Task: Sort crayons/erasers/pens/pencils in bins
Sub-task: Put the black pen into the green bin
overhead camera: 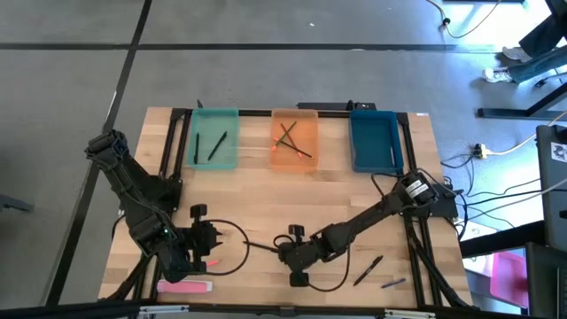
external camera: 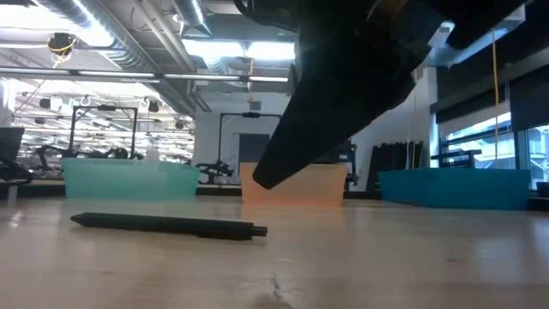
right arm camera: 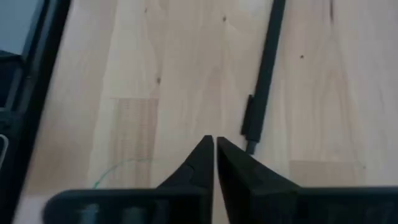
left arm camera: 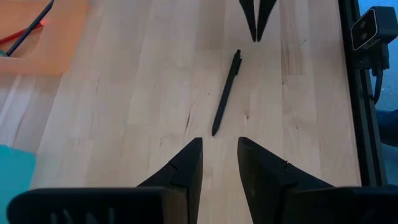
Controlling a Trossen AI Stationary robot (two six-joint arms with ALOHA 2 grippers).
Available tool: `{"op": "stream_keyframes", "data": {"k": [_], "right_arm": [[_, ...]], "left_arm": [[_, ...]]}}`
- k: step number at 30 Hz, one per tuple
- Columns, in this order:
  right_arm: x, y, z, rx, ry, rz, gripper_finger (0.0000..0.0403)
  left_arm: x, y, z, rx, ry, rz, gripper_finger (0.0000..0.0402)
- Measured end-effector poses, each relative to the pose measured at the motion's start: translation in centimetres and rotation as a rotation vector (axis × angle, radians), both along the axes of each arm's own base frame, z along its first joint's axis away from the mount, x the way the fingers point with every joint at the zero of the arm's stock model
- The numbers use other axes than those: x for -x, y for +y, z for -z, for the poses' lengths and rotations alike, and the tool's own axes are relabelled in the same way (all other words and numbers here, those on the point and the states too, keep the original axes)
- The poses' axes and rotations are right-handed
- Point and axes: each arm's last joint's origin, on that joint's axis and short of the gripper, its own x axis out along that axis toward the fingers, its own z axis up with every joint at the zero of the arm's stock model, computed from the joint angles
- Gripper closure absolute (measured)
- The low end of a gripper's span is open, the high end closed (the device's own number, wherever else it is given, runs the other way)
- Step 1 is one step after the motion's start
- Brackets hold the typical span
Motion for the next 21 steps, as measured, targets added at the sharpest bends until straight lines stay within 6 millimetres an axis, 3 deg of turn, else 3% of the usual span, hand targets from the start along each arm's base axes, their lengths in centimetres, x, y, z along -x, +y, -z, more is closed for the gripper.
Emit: {"op": "stream_keyframes", "data": {"k": [10,21], "right_arm": [[0.7,-0.5,1.1,0.008,0.037,0.016,0.0281],[0.4,-1.1,1.2,0.082,-0.001,0.061,0.0274]], "left_arm": [[0.0,0.0,0.0,-0.001,0.0,0.0,0.0308],[0.0,0.0,0.0,-0.001,0.0,0.0,0.0308]]}}
